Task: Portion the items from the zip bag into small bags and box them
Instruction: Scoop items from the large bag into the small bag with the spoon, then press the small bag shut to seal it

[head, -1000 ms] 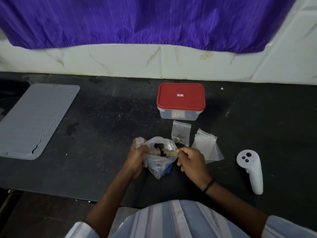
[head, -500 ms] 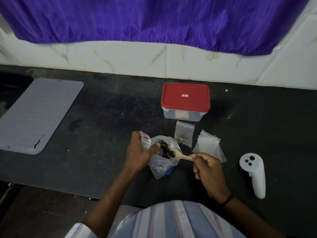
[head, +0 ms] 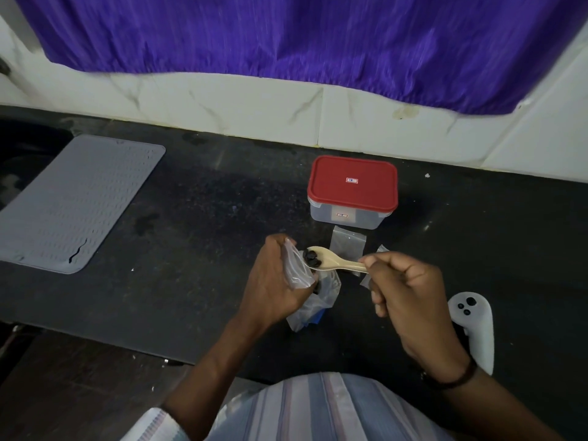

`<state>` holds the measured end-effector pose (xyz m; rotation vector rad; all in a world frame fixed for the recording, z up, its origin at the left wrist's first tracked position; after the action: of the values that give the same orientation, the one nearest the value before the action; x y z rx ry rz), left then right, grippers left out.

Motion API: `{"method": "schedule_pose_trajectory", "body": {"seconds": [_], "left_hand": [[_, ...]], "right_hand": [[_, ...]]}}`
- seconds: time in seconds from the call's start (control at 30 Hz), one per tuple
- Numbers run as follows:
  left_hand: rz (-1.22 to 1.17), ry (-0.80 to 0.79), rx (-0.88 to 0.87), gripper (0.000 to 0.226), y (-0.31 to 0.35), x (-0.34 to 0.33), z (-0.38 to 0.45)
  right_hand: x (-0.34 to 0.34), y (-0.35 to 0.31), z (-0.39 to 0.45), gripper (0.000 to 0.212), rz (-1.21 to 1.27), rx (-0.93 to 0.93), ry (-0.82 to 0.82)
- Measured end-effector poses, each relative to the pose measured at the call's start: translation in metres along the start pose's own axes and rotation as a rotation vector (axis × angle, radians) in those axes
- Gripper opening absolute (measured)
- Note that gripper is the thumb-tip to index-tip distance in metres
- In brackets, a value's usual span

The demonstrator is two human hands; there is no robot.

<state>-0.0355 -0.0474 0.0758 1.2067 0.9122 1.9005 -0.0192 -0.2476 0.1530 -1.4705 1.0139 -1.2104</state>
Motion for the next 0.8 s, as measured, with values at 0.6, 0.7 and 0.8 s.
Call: {"method": "schedule_pose_trajectory", "body": {"seconds": [0.6, 0.7, 0.8], "left_hand": [[0.008, 0.021, -0.050, 0.048, 0.003, -0.001, -0.006], [-0.035, 0.058, 0.024, 0.053, -0.001, 0.002, -0.006], [-0.086, 0.120, 0.060, 0.062, -0.005, 0.008, -0.007]], "right_hand": [[-0.021, -0.014, -0.008, 0.035, -1.106, 1.102, -0.027], [-0.012, -0.003, -0.005, 0.028, -0.972, 1.036, 0.058], [-0.004, 0.014, 0.006, 0.029, -0.855, 0.784, 0.034]]}}
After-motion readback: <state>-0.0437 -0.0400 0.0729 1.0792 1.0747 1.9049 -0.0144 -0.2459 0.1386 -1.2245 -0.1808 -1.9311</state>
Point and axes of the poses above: each hand's wrist, its own z-axis towards the middle knuckle, its own x-axis out of the back of the hand, y = z × x, the point moved 2 cm from there along z, towards the middle knuckle, and after that the axes turned 6 degrees about -z, right-handed, at the moved point
